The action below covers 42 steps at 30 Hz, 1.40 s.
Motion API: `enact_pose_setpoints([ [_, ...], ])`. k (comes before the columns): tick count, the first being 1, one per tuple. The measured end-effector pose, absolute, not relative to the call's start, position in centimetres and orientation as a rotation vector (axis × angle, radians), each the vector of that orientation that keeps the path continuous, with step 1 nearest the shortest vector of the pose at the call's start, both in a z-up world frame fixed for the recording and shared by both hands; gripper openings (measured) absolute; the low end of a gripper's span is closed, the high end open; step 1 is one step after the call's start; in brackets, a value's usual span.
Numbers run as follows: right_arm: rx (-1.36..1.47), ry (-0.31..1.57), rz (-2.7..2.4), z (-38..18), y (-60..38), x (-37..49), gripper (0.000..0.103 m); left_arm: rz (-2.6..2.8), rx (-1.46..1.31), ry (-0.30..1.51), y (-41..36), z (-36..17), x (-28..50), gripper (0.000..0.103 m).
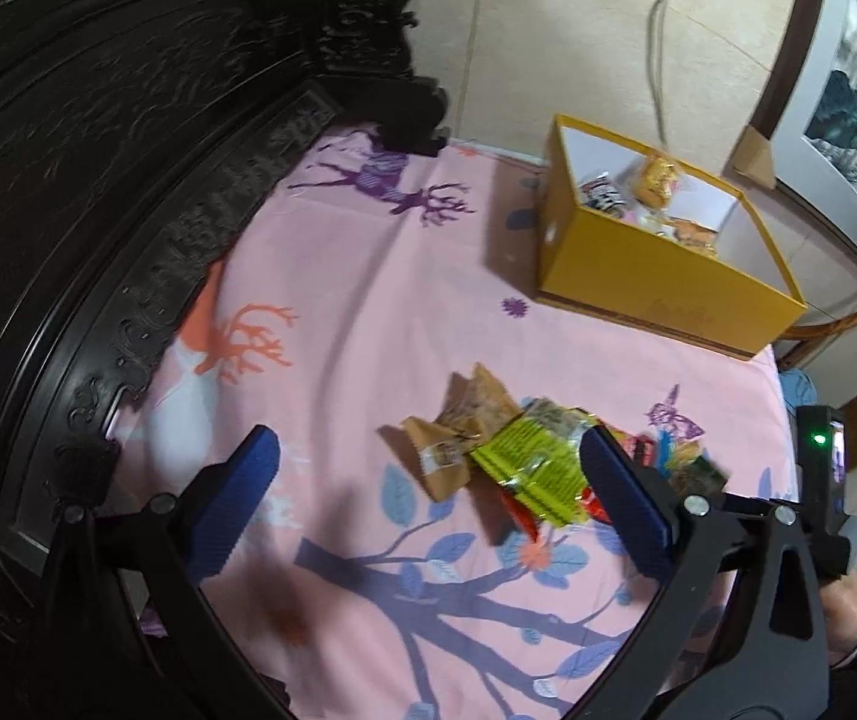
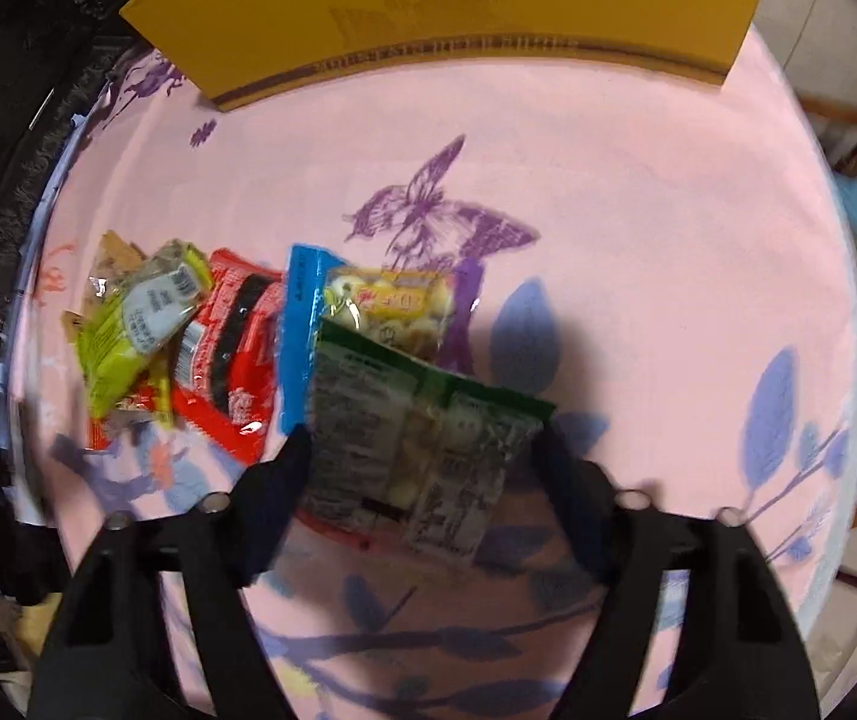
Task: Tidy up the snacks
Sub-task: 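Return to the pile and grasp the green-and-white packet with the right tool, then grasp the yellow-green packet with the left tool while the right tool holds the green packet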
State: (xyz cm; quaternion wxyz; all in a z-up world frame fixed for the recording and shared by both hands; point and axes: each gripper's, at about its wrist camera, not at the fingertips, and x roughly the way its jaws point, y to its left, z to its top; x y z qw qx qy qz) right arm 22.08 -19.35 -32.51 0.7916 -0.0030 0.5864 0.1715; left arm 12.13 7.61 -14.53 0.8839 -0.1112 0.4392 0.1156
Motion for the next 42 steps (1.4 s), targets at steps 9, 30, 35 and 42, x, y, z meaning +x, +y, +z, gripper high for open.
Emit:
enact_pose_setpoints([
  [9, 0.051, 1.213, 0.402, -30.0, -22.8, 20.0, 0.043, 0.133, -0.079, 0.969, 4.0, -17.4, 12.9, 0.101],
  [30, 0.169, 1.246, 0.387, -30.2, -26.0, 19.6, 0.043, -0.324, 0.228, 1.085, -1.3, -24.5, 21.7, 0.101],
  [35, 0.179, 1.259, 0.384, -30.4, -25.9, 19.7, 0.043, -0.351, 0.232, 1.120, -1.0, -25.4, 22.3, 0.098],
  [42, 0.178, 1.260, 0.388, -30.3, -25.8, 19.8, 0.043, -0.360, 0.204, 1.190, -0.5, -26.9, 22.8, 0.081],
])
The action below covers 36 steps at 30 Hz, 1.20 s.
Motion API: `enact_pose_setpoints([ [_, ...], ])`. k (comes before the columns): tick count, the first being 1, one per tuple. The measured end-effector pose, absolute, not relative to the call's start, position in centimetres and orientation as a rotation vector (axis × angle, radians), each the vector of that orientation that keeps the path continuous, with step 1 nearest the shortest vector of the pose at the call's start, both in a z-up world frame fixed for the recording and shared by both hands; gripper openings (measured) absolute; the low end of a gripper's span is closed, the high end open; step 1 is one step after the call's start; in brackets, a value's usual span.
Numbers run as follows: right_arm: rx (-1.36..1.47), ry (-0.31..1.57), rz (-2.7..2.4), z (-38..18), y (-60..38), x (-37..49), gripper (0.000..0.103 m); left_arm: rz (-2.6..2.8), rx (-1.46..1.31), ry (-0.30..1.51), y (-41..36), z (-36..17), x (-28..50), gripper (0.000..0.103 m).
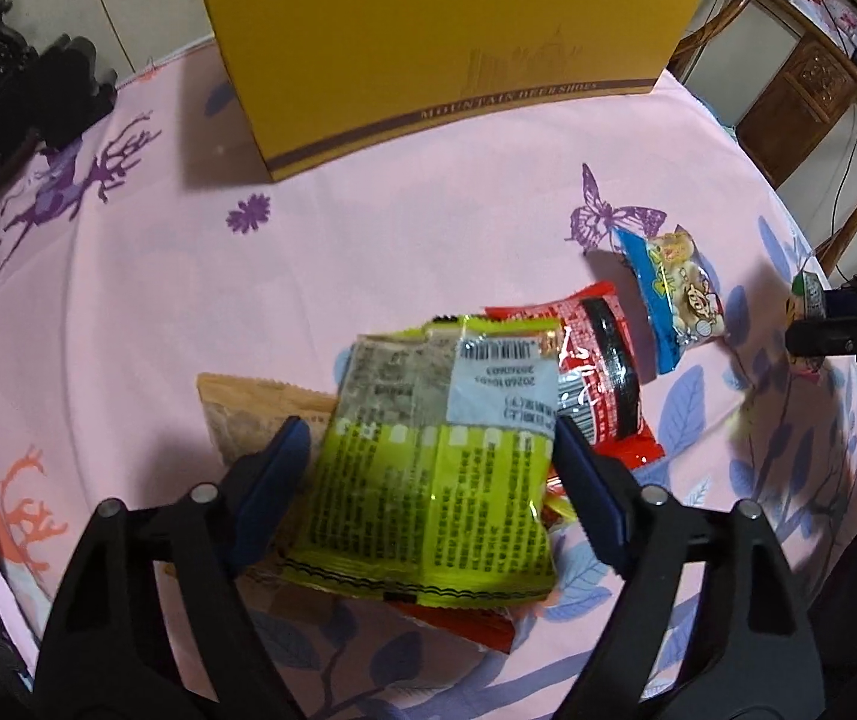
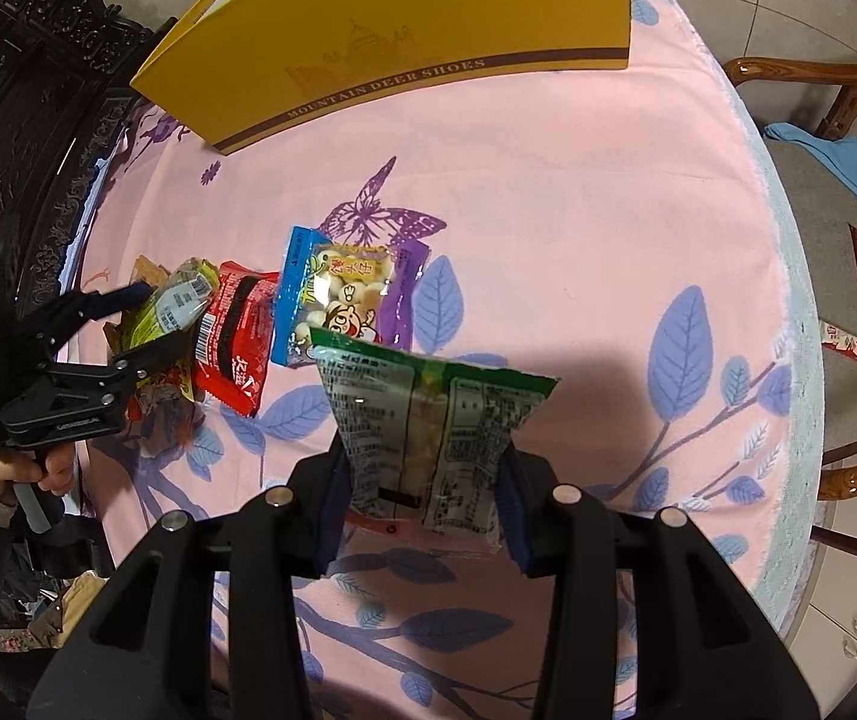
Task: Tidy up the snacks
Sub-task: 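Grasp the yellow-green packet with the left tool while the right tool holds the green packet, then carry the yellow-green and green-and-white packets into the yellow box and release both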
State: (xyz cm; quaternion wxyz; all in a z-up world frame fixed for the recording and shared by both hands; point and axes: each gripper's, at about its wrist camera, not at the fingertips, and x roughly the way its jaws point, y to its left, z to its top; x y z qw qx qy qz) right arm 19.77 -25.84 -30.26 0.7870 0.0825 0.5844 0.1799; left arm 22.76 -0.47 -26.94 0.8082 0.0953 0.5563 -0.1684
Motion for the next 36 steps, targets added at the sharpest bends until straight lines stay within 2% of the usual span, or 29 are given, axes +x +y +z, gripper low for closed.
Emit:
enact_pose_setpoints([
  [9, 0.173, 1.254, 0.389, -30.1, -25.8, 19.7, 0.043, -0.358, 0.181, 1.164, -0.4, -26.7, 22.1, 0.067],
  [24, 0.156, 1.222, 0.407, -29.4, -25.1, 19.2, 0.043, -0.217, 0.033, 1.067, 0.7, -22.5, 17.1, 0.067],
  [36, 0.178, 1.150, 0.440, -27.0, -25.3, 19.5, 0.043, -0.160, 0.023, 1.000, -0.1, -18.4, 17.1, 0.067],
])
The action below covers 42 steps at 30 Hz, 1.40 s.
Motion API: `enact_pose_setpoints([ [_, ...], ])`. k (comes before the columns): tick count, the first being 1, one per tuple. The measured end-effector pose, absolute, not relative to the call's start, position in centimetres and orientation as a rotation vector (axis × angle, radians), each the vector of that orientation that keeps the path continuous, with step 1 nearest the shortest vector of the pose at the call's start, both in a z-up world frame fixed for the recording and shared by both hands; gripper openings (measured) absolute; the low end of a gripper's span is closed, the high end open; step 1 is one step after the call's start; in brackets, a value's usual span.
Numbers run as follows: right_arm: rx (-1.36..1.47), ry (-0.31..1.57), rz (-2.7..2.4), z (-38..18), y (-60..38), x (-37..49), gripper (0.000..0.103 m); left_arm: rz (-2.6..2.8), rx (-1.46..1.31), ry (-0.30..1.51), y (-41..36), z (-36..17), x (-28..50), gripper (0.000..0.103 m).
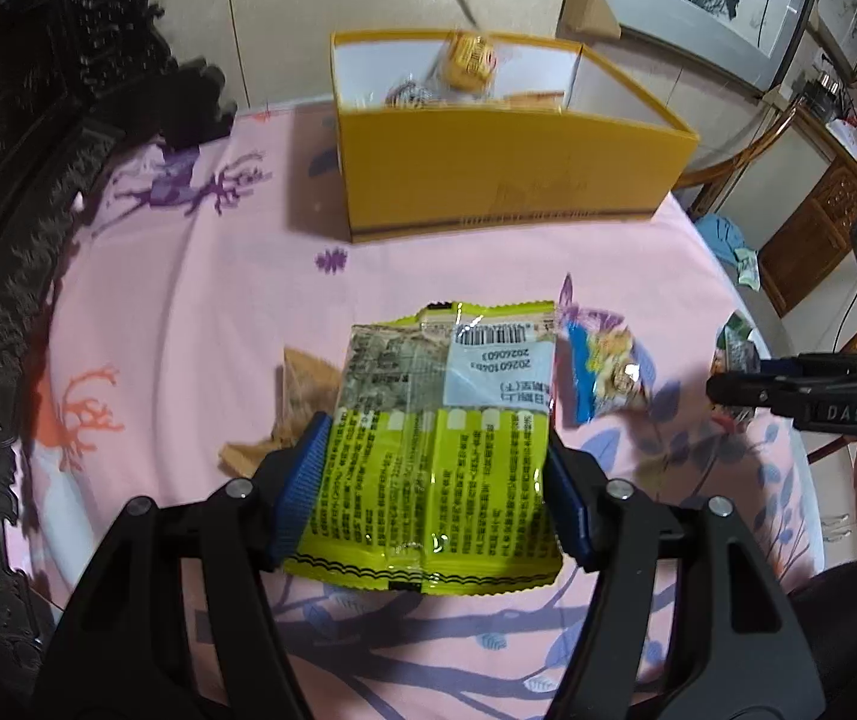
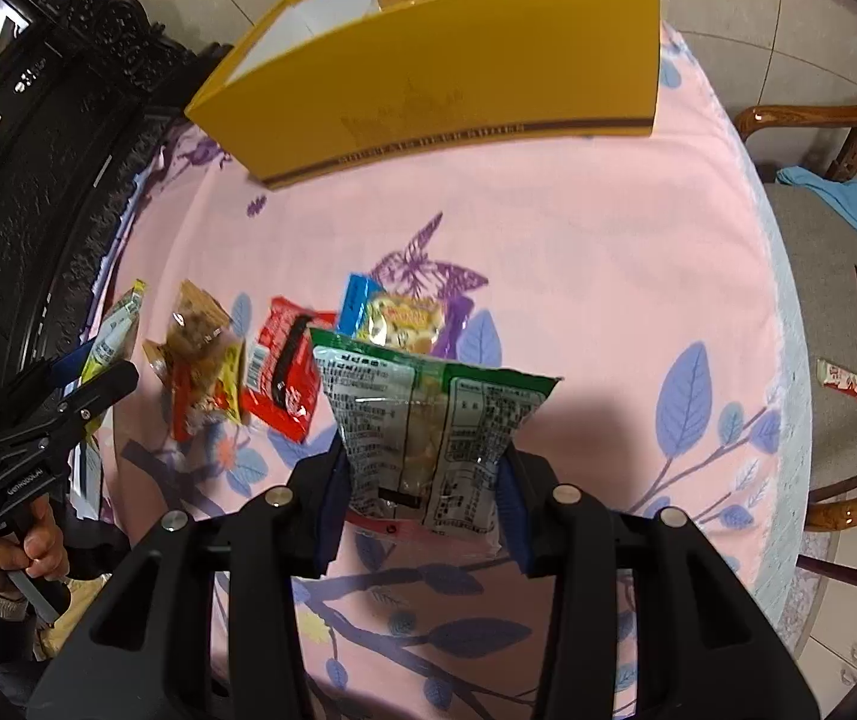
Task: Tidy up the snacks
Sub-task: 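Carry the yellow-green and green-and-white packets into the yellow box and release both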
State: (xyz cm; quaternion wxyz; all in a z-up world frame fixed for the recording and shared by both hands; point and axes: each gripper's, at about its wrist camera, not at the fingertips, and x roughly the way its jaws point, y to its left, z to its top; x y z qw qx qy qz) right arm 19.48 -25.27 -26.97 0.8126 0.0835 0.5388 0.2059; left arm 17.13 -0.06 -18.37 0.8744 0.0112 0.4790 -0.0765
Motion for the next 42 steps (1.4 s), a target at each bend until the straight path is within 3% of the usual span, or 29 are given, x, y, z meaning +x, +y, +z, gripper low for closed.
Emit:
enact_pose_setpoints([
  [6, 0.204, 1.082, 0.455, -24.5, -25.9, 20.9, 0.043, -0.144, 0.040, 0.918, -0.8, -14.3, 19.4, 0.067],
  [14, 0.222, 0.882, 0.475, -16.7, -26.7, 25.7, 0.043, -0.137, 0.008, 0.763, -2.0, -7.4, 25.4, 0.067],
  [26, 0.142, 0.638, 0.472, -7.4, -26.1, 35.1, 0.043, -0.120, 0.019, 0.622, -4.4, -1.1, 35.1, 0.067],
  [28, 0.130, 0.621, 0.467, -6.4, -25.7, 36.5, 0.053, -0.108, 0.016, 0.603, -4.7, -0.1, 37.0, 0.075],
  [29, 0.123, 0.629, 0.450, -6.0, -25.6, 37.5, 0.063, -0.091, 0.019, 0.598, -4.7, 0.1, 37.5, 0.091],
  [30, 0.132, 0.620, 0.424, -5.4, -25.8, 37.9, 0.074, -0.039, 0.031, 0.583, -4.8, 0.8, 38.1, 0.101],
  [36, 0.191, 0.533, 0.440, -3.6, -28.1, 35.9, 0.075, -0.017, -0.036, 0.498, -3.1, 2.8, 35.8, 0.101],
  [42, 0.190, 0.668, 0.475, -8.6, -27.5, 32.0, 0.075, 0.021, -0.085, 0.580, -1.1, 0.0, 31.9, 0.101],
])
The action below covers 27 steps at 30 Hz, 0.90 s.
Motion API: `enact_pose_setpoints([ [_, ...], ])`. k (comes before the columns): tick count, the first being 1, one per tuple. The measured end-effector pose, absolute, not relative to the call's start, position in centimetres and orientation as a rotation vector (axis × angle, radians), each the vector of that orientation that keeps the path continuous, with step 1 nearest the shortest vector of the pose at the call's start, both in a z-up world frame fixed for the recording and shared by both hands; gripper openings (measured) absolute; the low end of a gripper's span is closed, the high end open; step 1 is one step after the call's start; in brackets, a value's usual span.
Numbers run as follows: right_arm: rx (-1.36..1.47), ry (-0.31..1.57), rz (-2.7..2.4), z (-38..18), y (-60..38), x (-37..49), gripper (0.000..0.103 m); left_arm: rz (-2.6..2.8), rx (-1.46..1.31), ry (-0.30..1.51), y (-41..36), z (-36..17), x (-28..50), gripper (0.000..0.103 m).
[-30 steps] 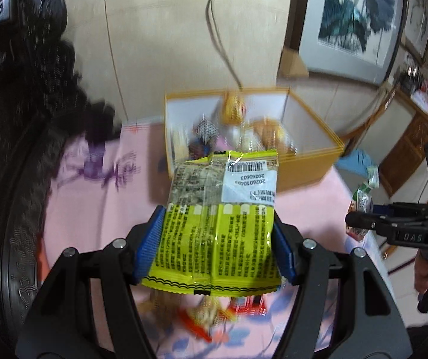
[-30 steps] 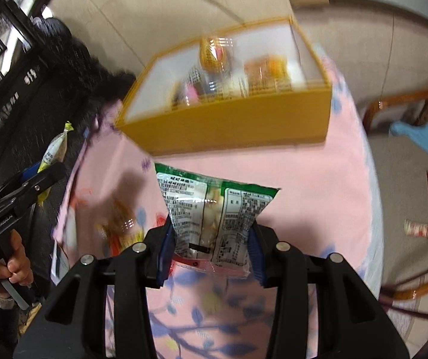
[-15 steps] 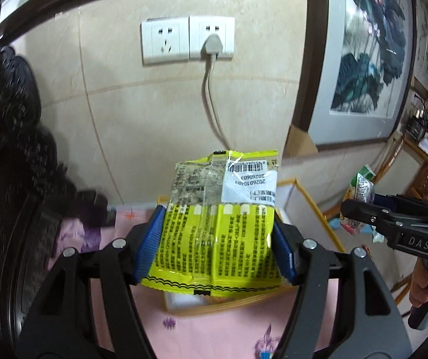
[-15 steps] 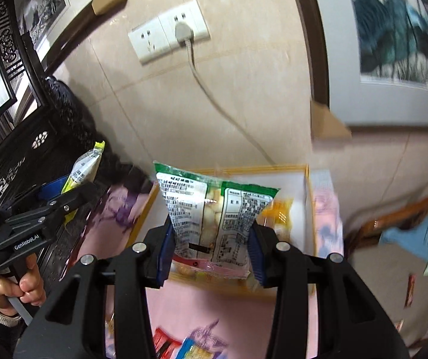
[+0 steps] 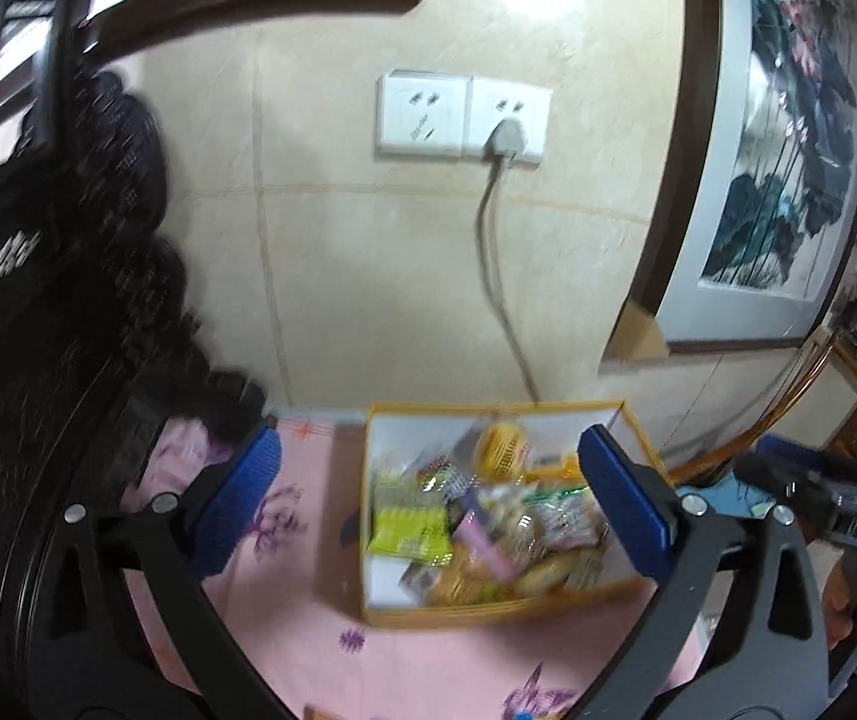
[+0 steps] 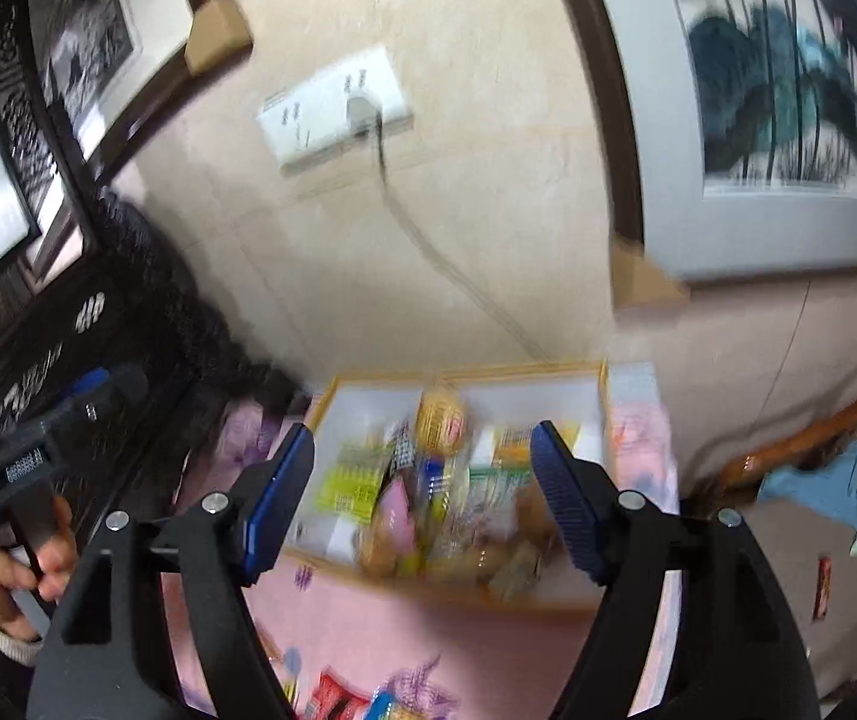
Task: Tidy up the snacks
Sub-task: 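Carry the yellow-green and green-and-white packets into the yellow box and release both, then return to the pile and grasp the blue-topped cartoon snack bag with the right tool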
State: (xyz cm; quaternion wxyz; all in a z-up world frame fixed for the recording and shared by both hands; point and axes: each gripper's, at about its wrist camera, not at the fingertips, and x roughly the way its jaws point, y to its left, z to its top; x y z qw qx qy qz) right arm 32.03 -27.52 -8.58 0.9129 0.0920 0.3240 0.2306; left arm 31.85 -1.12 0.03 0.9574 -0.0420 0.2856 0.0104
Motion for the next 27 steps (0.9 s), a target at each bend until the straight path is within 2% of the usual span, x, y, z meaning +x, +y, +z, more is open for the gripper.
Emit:
enact_pose_setpoints([
  [6, 0.175, 0.861, 0.517, -16.9, -25.6, 27.0, 0.075, 0.052, -0.120, 0.674, 1.0, -4.4, 26.6, 0.101],
  [9, 0.112, 0.893, 0.693, -20.0, -24.0, 24.0, 0.075, 0.052, -0.134, 0.702, 2.1, -6.5, 23.6, 0.101],
  [15, -0.343, 0.869, 0.872, -26.1, -20.7, 19.6, 0.075, 0.076, -0.115, 0.814, 3.6, -10.5, 18.2, 0.101],
  [27, -0.672, 0.823, 1.022, -30.3, -17.9, 22.8, 0.075, 0.159, -0.098, 0.908, 4.8, -13.3, 13.2, 0.101],
])
